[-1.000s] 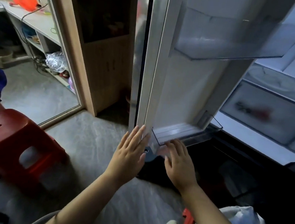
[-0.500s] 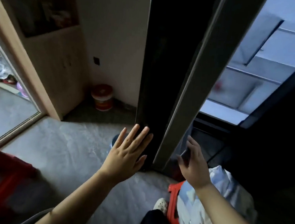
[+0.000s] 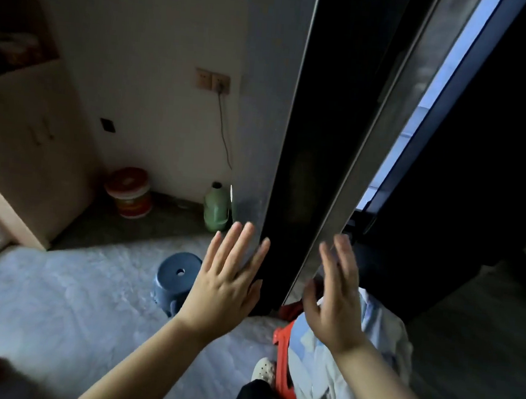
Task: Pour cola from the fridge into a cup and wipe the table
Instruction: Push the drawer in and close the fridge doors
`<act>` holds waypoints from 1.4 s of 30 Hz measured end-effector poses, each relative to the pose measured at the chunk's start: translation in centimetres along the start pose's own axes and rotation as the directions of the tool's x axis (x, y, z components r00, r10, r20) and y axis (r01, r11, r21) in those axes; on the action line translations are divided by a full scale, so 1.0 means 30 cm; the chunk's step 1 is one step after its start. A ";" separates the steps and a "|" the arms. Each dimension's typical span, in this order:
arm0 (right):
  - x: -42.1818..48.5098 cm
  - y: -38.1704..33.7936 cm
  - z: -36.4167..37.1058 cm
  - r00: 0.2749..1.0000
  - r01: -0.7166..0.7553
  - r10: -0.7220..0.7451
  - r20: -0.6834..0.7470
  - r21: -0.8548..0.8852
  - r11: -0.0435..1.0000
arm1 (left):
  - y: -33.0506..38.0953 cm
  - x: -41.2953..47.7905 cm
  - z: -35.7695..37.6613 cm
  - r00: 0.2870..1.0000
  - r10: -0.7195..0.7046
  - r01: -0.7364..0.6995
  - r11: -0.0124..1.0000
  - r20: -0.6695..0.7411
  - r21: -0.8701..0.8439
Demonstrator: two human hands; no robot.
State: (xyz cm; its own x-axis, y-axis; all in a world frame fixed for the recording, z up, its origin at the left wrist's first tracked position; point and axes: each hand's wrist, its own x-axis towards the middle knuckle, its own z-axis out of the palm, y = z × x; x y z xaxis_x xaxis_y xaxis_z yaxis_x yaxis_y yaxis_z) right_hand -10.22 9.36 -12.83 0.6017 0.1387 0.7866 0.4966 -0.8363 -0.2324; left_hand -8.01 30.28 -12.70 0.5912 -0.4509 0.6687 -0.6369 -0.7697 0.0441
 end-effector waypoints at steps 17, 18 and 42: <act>0.040 0.125 -0.052 0.991 -0.134 0.135 0.003 -0.092 0.987 | 0.108 0.265 0.116 0.956 0.208 -0.191 0.976 0.208 -0.102; 0.049 0.129 -0.053 0.993 -0.120 0.121 0.005 -0.085 0.989 | 0.107 0.283 0.125 0.960 0.197 -0.180 0.978 0.199 -0.103; 0.292 0.627 0.061 0.892 -0.437 0.422 -0.164 -0.065 0.897 | 0.021 0.787 0.404 0.962 0.120 -0.126 0.992 0.245 0.007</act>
State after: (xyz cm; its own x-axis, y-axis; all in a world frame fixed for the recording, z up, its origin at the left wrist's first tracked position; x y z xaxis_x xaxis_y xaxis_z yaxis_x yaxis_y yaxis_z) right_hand 5.54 -4.19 -11.37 0.6436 -0.3162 0.6970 0.1420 -0.8455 -0.5147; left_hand 11.55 13.68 -5.88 0.6137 -0.6370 0.4665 -0.7025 -0.7102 -0.0455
